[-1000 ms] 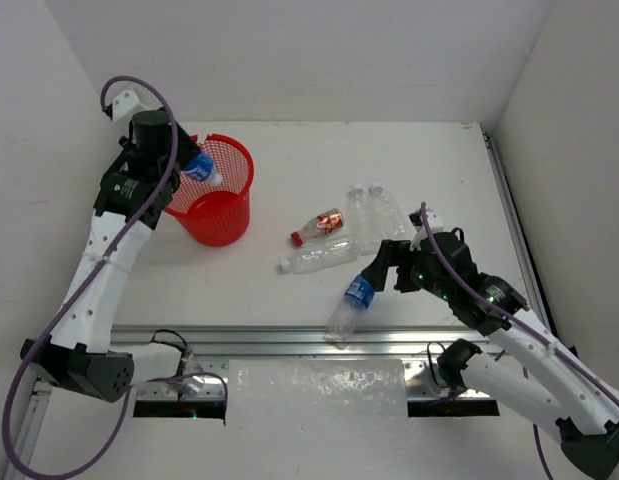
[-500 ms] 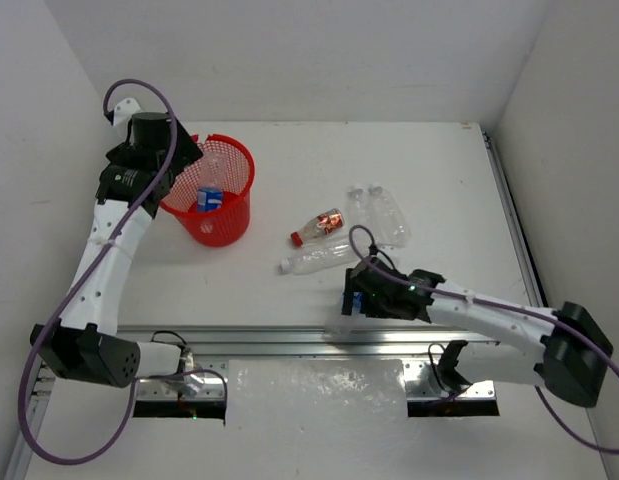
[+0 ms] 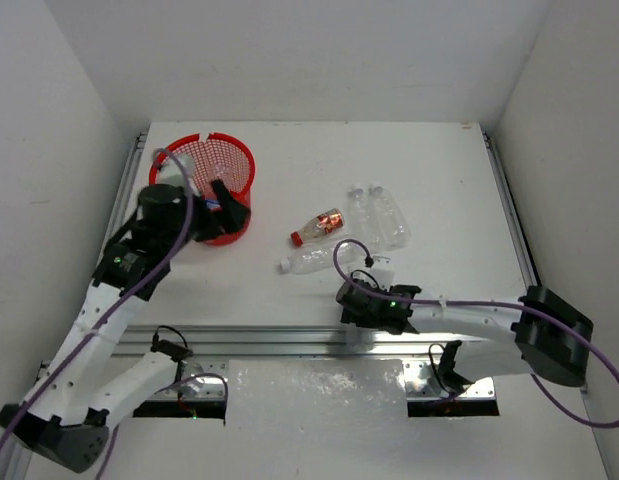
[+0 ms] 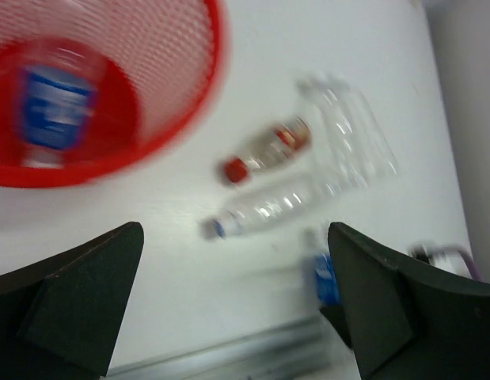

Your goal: Put the plastic bottles in the bin

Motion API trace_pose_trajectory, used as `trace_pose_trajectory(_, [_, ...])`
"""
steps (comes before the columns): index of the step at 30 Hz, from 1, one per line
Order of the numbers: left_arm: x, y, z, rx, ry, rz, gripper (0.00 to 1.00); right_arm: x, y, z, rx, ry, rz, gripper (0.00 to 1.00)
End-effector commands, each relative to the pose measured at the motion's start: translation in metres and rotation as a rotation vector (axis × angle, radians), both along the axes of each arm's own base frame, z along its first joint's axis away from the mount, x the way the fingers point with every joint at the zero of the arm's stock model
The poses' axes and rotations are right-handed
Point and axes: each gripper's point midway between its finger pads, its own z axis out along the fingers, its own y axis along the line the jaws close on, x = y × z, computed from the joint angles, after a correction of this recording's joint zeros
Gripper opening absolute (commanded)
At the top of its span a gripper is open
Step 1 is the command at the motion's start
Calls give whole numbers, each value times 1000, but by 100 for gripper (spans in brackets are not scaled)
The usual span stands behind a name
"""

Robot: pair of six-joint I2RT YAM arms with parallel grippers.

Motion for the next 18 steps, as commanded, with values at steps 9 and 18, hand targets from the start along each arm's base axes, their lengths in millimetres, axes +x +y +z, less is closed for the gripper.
trace_pose_trajectory(9, [-90, -187, -14, -265, -17, -703, 100, -5, 40, 127, 330, -577, 528, 11])
trace_pose_trajectory(18, [-135, -232, 21, -478, -140, -1084, 100, -40, 58, 209, 536, -833, 838, 12])
